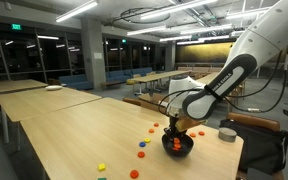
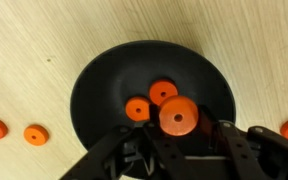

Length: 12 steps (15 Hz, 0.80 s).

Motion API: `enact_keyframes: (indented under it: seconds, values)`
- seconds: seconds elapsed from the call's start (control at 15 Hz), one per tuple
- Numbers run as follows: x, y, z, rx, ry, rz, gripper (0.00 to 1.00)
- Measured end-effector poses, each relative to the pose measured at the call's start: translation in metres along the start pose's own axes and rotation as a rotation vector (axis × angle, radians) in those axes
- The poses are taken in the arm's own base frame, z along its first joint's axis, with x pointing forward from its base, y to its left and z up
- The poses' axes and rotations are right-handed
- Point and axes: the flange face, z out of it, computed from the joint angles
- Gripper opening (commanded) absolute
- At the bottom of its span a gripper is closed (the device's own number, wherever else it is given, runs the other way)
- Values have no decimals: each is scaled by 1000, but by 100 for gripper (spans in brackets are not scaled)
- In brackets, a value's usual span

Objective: Pick up some of the yellow and orange objects from the table and put them in the bowl

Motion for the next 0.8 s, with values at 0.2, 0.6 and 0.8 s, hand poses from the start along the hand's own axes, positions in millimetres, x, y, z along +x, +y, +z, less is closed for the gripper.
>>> enact_keyframes:
  seconds: [0.2, 0.6, 0.8]
  values:
    - [2, 9, 5, -5, -12, 22, 88]
    - [4, 1, -1, 4, 0, 1, 100]
    - [0, -31, -17, 29, 31, -90, 100]
